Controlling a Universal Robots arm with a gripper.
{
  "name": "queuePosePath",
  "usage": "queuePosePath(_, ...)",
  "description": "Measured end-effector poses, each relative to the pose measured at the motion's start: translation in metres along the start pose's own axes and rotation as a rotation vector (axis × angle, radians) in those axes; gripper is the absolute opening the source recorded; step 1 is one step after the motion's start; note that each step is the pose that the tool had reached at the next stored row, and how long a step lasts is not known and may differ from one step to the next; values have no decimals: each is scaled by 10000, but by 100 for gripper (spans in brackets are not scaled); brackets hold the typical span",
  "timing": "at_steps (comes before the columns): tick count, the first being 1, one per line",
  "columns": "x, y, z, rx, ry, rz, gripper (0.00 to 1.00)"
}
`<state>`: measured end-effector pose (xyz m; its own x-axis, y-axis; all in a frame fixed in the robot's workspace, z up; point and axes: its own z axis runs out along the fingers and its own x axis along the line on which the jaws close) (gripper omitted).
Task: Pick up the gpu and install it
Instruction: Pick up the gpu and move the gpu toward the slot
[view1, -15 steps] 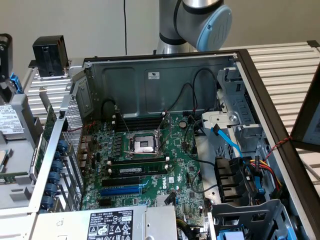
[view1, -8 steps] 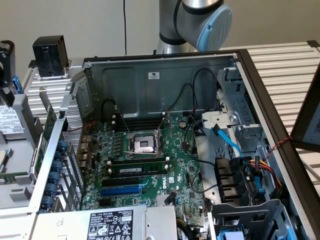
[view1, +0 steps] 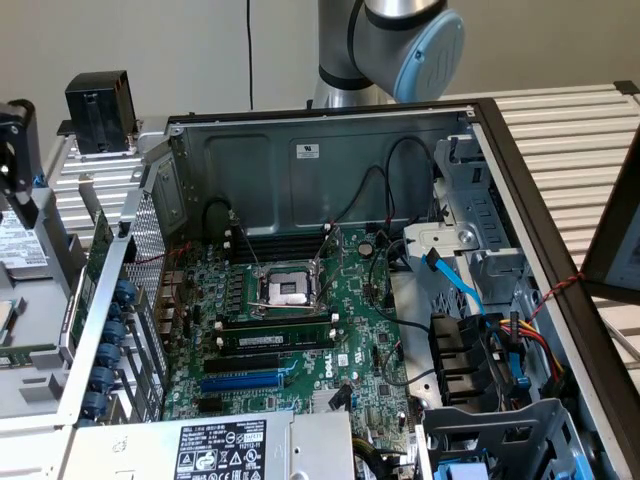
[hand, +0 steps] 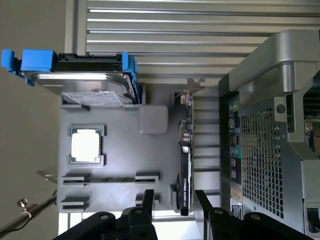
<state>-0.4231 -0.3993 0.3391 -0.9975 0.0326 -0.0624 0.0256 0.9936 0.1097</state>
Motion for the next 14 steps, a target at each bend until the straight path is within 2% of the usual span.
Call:
queuePosePath(5,-64,-21,93,3,1,-4,45)
queuePosePath(9,-95,-22,157,83,1,-11,45)
queuePosePath(14,-110,27,255,86,12,-94,45)
